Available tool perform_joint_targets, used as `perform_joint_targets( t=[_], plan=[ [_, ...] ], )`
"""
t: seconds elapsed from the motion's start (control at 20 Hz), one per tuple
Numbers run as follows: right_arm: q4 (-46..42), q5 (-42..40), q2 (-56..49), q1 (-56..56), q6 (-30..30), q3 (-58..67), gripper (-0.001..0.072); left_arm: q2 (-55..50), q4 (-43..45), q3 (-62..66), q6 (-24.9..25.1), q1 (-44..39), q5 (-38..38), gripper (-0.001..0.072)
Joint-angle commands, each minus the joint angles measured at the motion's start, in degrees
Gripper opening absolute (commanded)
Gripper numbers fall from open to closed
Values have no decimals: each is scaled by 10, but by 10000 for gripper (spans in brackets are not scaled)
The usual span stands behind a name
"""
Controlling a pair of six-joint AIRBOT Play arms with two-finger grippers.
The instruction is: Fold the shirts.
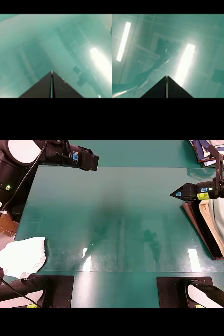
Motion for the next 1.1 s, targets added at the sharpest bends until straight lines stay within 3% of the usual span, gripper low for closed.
perform_joint_targets(
  t=[0.0,0.15,0.4,0.55,0.6,0.65,0.7,0.75,1.05],
  plan=[
    [5,3,0,0,0,1,15,21,44,0,1,31,-105,27],
    [5,4,1,0,0,1,16,87,118,-36,1,116,-223,27],
    [5,5,1,0,1,1,16,267,127,-261,0,296,-251,28],
    [5,5,1,0,1,1,15,319,145,-391,0,372,-281,30],
    [5,5,1,0,1,1,16,320,150,-426,0,387,-285,152],
    [5,5,1,0,0,1,15,320,158,-462,-5,397,-283,524],
    [5,5,1,0,0,1,15,320,164,-494,-7,404,-275,699],
    [4,4,0,0,0,1,16,320,170,-527,-11,408,-265,657],
    [4,2,0,0,0,1,16,320,197,-652,-57,408,-227,655]
  ],
)
